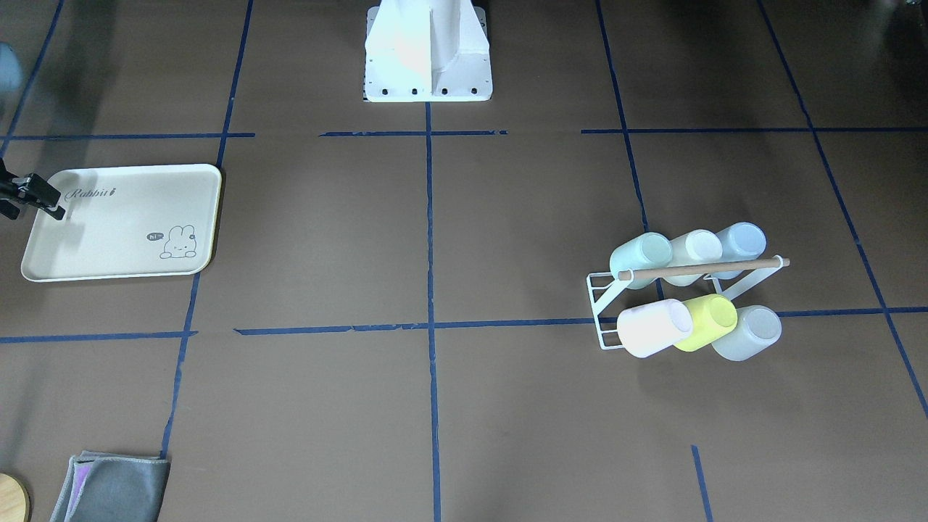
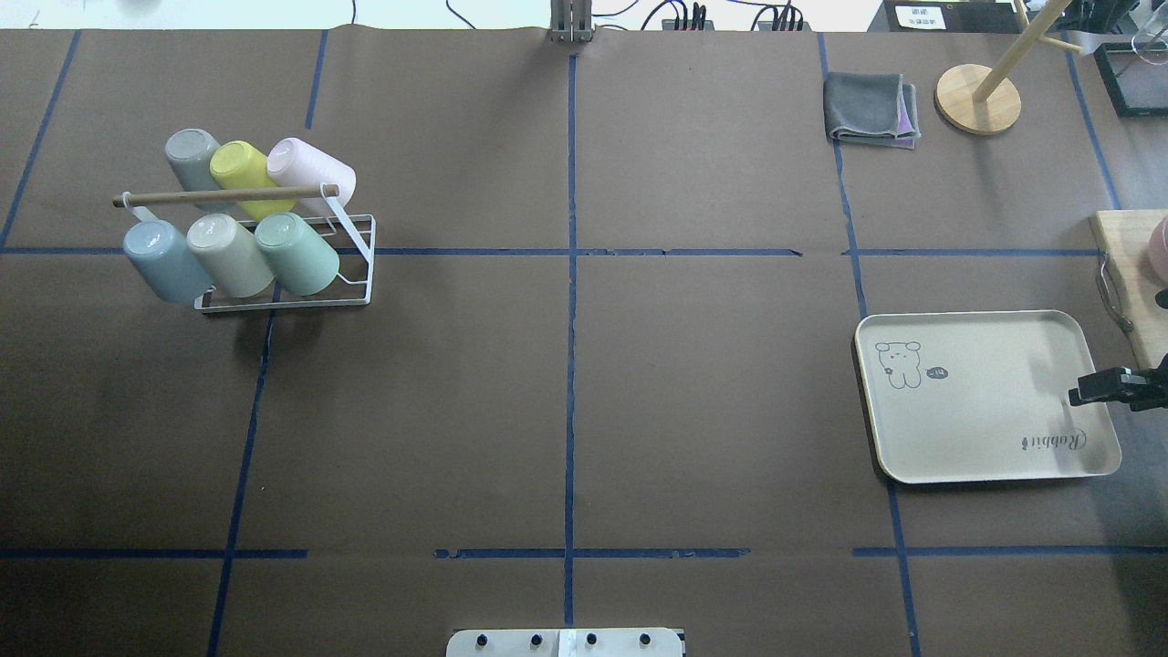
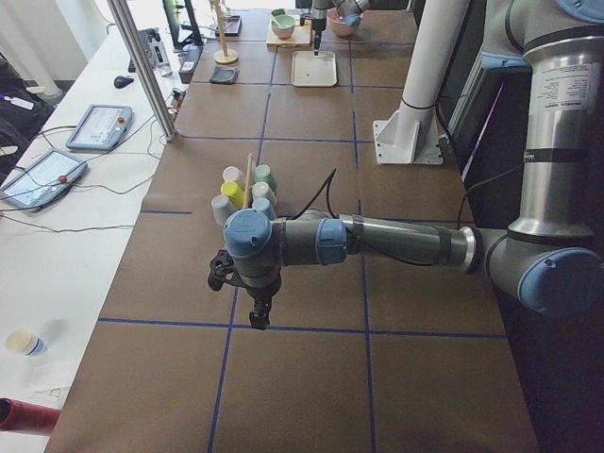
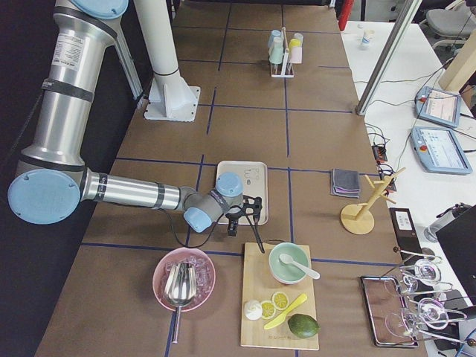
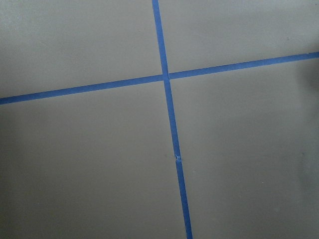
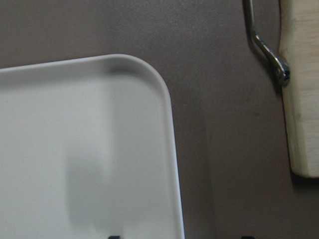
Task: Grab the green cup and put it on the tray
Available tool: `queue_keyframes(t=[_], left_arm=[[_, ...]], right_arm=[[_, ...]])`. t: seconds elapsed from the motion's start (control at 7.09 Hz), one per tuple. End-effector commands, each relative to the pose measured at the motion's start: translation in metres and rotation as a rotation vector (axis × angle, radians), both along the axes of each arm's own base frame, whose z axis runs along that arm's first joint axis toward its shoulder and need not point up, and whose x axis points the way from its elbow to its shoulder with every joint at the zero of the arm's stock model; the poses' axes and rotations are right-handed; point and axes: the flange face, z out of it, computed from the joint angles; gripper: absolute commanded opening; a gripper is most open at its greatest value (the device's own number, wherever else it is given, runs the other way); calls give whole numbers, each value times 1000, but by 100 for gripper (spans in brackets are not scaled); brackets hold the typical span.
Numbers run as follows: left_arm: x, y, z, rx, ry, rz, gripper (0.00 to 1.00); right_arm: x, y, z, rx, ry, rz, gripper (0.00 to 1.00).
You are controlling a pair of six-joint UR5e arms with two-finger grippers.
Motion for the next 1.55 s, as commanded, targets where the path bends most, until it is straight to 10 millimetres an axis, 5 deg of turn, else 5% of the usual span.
queue_keyframes(t=[0.0,0.28,0.71,1.41], left_arm=[[0,-2,-2,5,0,1,100],[0,-3,-4,9,0,1,100],[0,-5,-5,13,-2,1,100],[0,-7,-7,15,-1,0,100]], right_arm=[[3,1,3,-5,5,5,48],[4,2,1,-2,1,5,3],[2,0,-4,5,-12,-1,0],[34,-10,-93,82,-175,37,0]])
